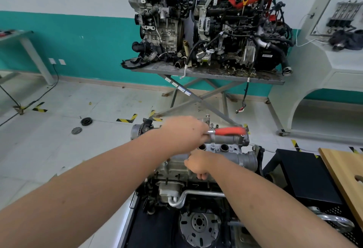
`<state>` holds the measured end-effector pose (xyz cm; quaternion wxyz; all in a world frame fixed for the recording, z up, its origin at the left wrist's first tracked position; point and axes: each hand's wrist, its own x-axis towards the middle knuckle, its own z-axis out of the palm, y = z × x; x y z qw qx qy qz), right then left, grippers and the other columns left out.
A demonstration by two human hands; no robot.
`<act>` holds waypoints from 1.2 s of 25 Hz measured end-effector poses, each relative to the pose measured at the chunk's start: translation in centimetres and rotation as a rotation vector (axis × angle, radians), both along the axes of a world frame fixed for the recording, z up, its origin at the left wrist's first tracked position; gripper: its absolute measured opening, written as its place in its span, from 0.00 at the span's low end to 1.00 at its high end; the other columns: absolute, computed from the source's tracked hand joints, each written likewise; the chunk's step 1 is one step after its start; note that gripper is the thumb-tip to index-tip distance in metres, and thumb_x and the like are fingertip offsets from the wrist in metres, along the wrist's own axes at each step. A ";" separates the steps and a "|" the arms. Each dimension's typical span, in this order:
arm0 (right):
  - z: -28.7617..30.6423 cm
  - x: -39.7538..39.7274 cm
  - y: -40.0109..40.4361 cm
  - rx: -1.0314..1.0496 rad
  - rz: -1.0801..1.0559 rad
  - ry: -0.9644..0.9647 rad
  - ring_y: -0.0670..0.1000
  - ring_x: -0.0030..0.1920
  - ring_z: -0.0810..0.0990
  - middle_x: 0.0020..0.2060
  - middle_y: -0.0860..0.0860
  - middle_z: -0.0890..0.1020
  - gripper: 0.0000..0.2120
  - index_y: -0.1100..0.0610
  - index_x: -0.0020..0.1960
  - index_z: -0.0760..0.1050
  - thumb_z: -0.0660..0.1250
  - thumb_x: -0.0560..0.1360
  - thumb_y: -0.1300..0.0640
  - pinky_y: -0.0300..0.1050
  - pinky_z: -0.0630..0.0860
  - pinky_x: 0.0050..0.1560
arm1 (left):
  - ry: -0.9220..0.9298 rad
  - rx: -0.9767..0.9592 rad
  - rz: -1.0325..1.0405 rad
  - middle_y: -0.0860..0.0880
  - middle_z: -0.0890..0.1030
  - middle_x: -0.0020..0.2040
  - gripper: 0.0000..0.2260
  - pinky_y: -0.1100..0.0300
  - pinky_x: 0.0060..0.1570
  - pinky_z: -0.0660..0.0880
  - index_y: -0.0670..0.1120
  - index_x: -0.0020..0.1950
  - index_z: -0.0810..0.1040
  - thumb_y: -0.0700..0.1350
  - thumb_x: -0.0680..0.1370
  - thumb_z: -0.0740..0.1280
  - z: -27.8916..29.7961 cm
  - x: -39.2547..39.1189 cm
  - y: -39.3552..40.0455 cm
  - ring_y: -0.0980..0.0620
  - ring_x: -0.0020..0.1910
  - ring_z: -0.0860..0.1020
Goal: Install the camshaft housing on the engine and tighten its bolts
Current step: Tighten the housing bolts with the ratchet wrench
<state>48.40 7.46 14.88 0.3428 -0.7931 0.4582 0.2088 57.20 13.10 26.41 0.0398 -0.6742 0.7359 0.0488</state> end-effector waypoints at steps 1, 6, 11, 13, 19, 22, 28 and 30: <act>0.0 -0.3 0.1 -0.007 0.002 0.005 0.52 0.31 0.78 0.38 0.57 0.83 0.18 0.62 0.56 0.78 0.54 0.82 0.52 0.50 0.82 0.49 | -0.106 -0.093 -0.086 0.52 0.76 0.43 0.14 0.57 0.36 0.69 0.50 0.47 0.74 0.57 0.84 0.56 -0.6 -0.1 0.1 0.52 0.39 0.75; 0.0 -0.3 -0.1 0.144 -0.166 -0.164 0.46 0.25 0.76 0.32 0.56 0.79 0.11 0.67 0.56 0.77 0.61 0.83 0.60 0.37 0.73 0.32 | 0.065 -0.841 -0.276 0.49 0.80 0.44 0.17 0.52 0.44 0.73 0.47 0.37 0.80 0.57 0.77 0.63 -4.6 2.5 1.5 0.46 0.44 0.78; 0.1 0.5 -0.4 0.092 -0.038 -0.025 0.51 0.33 0.76 0.40 0.57 0.82 0.11 0.64 0.52 0.79 0.60 0.82 0.58 0.44 0.75 0.39 | 1.114 -0.559 0.027 0.51 0.76 0.61 0.14 0.54 0.58 0.76 0.56 0.59 0.77 0.58 0.81 0.56 -7.8 1.1 2.1 0.55 0.58 0.77; -0.5 0.5 -0.3 0.104 -0.034 0.009 0.51 0.27 0.73 0.31 0.55 0.79 0.15 0.66 0.51 0.80 0.59 0.80 0.57 0.43 0.72 0.36 | 1.521 -0.575 0.239 0.51 0.83 0.53 0.11 0.56 0.54 0.77 0.62 0.56 0.78 0.56 0.83 0.56 -7.6 -0.5 2.1 0.55 0.52 0.81; -0.7 0.1 0.0 0.007 -0.019 -0.047 0.53 0.35 0.79 0.31 0.53 0.82 0.21 0.62 0.50 0.83 0.54 0.81 0.51 0.49 0.79 0.53 | 2.093 -0.240 0.760 0.47 0.82 0.34 0.15 0.51 0.49 0.75 0.47 0.49 0.81 0.55 0.83 0.59 -6.3 0.5 0.4 0.50 0.33 0.80; -0.7 -0.2 0.0 -0.031 -0.004 -0.061 0.52 0.35 0.79 0.31 0.52 0.81 0.21 0.61 0.48 0.83 0.54 0.81 0.51 0.46 0.77 0.46 | 1.863 -0.122 0.814 0.47 0.81 0.31 0.13 0.45 0.56 0.80 0.45 0.55 0.74 0.53 0.83 0.60 -4.8 1.9 -0.1 0.47 0.32 0.81; -0.4 -0.4 -0.4 0.013 0.019 -0.060 0.53 0.36 0.77 0.33 0.54 0.82 0.22 0.63 0.52 0.82 0.54 0.82 0.51 0.49 0.78 0.51 | 1.109 0.074 0.496 0.50 0.86 0.38 0.17 0.55 0.49 0.81 0.45 0.51 0.77 0.57 0.83 0.57 -1.1 1.7 0.3 0.51 0.39 0.84; -0.7 -0.4 -0.4 0.006 0.020 -0.059 0.52 0.35 0.77 0.33 0.54 0.82 0.21 0.63 0.52 0.82 0.54 0.82 0.51 0.48 0.78 0.50 | 0.851 0.052 0.401 0.54 0.84 0.33 0.17 0.66 0.30 0.72 0.46 0.44 0.77 0.55 0.84 0.58 -0.1 1.5 0.2 0.59 0.26 0.76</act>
